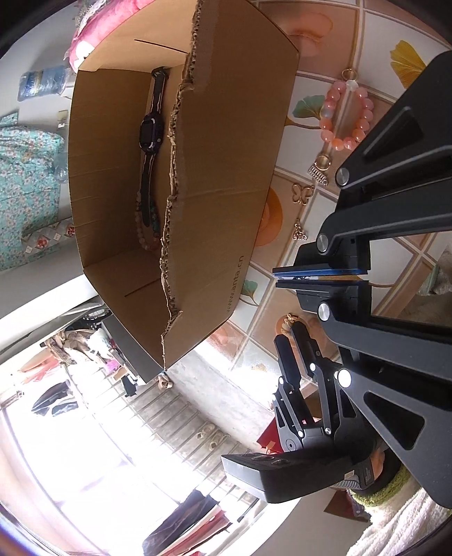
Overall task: Organize jewelry
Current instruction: 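Carry the gold charm in the left gripper over the box while the right gripper follows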
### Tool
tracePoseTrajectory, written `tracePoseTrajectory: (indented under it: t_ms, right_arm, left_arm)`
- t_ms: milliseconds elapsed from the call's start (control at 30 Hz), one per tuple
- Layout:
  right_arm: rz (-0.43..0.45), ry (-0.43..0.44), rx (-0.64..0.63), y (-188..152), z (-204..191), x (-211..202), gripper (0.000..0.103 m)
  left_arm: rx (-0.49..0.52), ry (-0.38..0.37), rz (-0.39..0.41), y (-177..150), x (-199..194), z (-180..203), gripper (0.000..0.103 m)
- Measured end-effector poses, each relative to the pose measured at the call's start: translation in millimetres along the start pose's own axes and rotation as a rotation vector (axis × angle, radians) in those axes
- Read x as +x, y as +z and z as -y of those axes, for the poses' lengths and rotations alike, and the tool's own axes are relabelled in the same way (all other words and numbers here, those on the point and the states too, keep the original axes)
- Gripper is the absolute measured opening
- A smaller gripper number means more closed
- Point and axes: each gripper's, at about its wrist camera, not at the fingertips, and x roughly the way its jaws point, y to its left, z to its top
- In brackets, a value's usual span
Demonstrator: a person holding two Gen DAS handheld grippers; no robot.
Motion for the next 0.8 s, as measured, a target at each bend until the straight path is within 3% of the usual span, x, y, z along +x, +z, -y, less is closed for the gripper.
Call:
tracePoseTrajectory:
  t_ms: [200,333,800]
  right_arm:
    - [0.007,-0.001,-0.003,-1.9,2.6,0.0,0.002]
    - [0.014,0.009,0.004,-2.4,5.7,-0.8,0.002]
    - [0.060,0.004,-0.009,-2.9,0.3,-17.2,0.002]
  left_arm:
    - [0.047,0.091,-0.005,0.1,5.9,10.8,0.023]
    - [0.048,0.081,-0.009,1.6,5.8,9.5,0.012]
    - [0.008,0.049,0.024,4.9,-3.7,3.7,0.011]
